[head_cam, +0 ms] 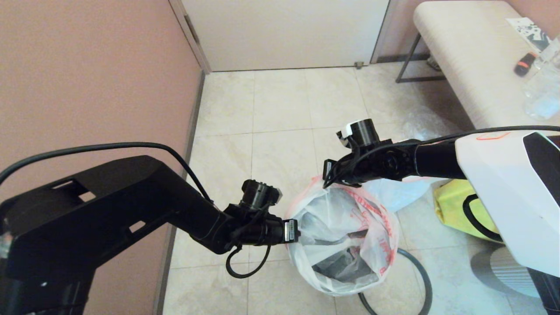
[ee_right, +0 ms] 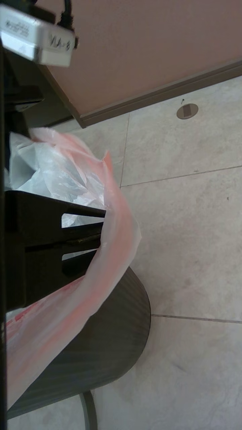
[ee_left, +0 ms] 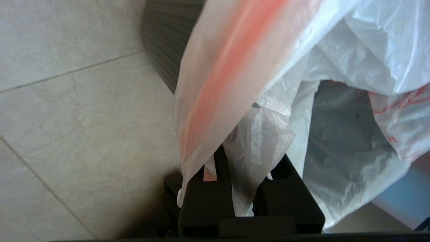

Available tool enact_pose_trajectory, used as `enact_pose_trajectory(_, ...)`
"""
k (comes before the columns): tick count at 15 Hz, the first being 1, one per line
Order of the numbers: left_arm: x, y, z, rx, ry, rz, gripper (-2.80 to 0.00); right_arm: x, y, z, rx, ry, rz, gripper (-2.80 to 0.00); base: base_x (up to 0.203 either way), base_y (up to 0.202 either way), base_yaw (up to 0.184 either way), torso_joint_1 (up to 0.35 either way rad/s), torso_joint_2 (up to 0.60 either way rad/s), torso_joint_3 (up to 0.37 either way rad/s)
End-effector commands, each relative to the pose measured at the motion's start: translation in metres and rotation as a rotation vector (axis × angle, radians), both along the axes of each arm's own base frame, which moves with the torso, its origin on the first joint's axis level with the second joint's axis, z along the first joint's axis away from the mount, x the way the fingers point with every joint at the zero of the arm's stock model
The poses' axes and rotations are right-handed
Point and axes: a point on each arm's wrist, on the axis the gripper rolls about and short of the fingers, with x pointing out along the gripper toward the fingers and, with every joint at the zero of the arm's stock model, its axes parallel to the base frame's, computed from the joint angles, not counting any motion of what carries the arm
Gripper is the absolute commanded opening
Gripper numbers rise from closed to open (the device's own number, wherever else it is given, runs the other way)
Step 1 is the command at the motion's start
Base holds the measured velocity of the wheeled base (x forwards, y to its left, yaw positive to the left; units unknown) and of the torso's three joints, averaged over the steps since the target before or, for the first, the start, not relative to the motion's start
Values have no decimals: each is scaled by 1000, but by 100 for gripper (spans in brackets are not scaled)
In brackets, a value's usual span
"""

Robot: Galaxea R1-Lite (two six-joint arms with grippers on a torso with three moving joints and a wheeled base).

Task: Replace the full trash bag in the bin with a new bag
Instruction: Put the new garbage bag on the trash can

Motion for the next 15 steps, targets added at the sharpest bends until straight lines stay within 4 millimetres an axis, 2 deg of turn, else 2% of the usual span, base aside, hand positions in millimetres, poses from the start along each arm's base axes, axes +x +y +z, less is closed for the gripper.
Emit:
enact_pose_trajectory(1,-4,-2,0,2,2,-10,-280,1,-1,0,2,0,-3,-280,0,0,0,0,0,0)
enact_pose_trajectory(5,-8,6,-6,25,-44,-40,-280,11,-18,1,13,-18,-43,-280,0,0,0,0,0,0)
enact_pose_trajectory(10,16,40,-12,-28,-184,36,-280,17,-42,-9,9,65,-51,-280,0,0,0,0,0,0)
enact_pose_trajectory(12,23,47,-10,-51,-200,71,-280,24,-55,-18,-1,93,-81,-280,0,0,0,0,0,0)
enact_pose_trajectory(15,30,53,-5,-82,-214,109,-280,25,-63,-22,-17,113,-98,-280,0,0,0,0,0,0)
